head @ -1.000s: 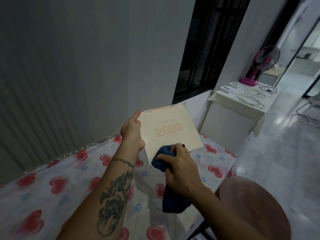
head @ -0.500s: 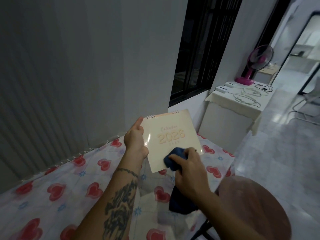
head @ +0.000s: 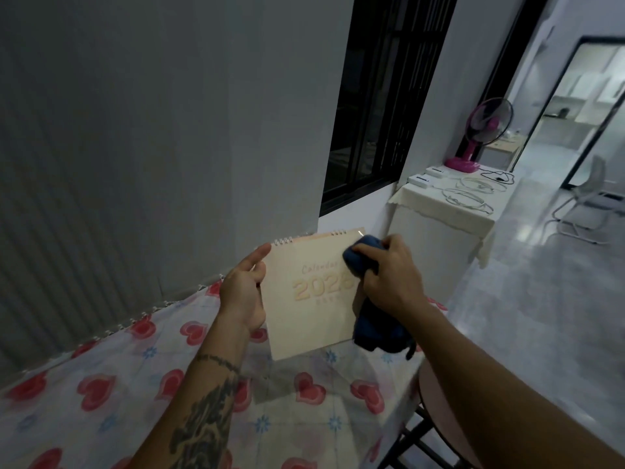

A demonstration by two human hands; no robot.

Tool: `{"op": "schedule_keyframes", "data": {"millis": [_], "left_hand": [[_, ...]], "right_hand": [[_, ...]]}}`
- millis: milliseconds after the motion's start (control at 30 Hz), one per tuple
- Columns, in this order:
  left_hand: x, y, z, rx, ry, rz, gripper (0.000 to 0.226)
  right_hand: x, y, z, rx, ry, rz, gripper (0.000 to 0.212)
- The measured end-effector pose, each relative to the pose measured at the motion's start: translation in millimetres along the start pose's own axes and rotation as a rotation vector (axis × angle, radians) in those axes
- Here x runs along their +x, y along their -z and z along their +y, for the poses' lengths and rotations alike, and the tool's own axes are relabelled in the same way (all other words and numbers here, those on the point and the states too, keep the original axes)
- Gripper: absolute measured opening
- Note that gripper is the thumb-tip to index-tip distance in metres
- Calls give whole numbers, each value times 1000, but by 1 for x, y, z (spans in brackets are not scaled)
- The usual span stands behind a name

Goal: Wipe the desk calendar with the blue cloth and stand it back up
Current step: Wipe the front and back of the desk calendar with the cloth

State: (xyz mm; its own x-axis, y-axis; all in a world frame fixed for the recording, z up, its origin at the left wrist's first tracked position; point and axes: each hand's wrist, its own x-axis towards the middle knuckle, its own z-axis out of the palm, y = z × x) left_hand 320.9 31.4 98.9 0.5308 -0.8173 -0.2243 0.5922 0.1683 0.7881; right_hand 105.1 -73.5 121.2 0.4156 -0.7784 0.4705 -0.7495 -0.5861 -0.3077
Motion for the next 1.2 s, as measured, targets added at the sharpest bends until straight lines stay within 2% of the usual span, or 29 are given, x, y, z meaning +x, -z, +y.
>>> {"op": "schedule_keyframes", "data": {"millis": [167, 400, 467, 567, 633, 733, 933, 1033, 1200], "left_hand": [[3, 1, 1, -61, -88, 97, 39], [11, 14, 9, -4, -119, 156, 39], [12, 14, 11, 51, -140, 157, 41], [12, 10, 7, 82, -156, 149, 41], [12, 6, 2, 51, -151, 165, 44], [12, 1, -1, -20, -138, 199, 47], [15, 7, 7, -46, -122, 320, 46], [13, 4, 2, -40, -102, 371, 44], [8, -11, -5, -22, -73, 420, 38]], "right_hand": [[-3, -9, -11, 41, -15, 2, 44], [-58, -41, 6, 6, 34, -195, 34], [-45, -36, 3, -4, 45, -184, 35], [-12, -17, -3, 38, 41, -61, 39], [7, -8, -8, 16, 43, 38, 42], [10, -7, -15, 0, 41, 99, 40], [-49, -35, -12, 10, -8, -66, 43], [-56, -41, -28, 120, -50, -65, 42], [-78, -51, -73, 208, 125, -94, 44]]}}
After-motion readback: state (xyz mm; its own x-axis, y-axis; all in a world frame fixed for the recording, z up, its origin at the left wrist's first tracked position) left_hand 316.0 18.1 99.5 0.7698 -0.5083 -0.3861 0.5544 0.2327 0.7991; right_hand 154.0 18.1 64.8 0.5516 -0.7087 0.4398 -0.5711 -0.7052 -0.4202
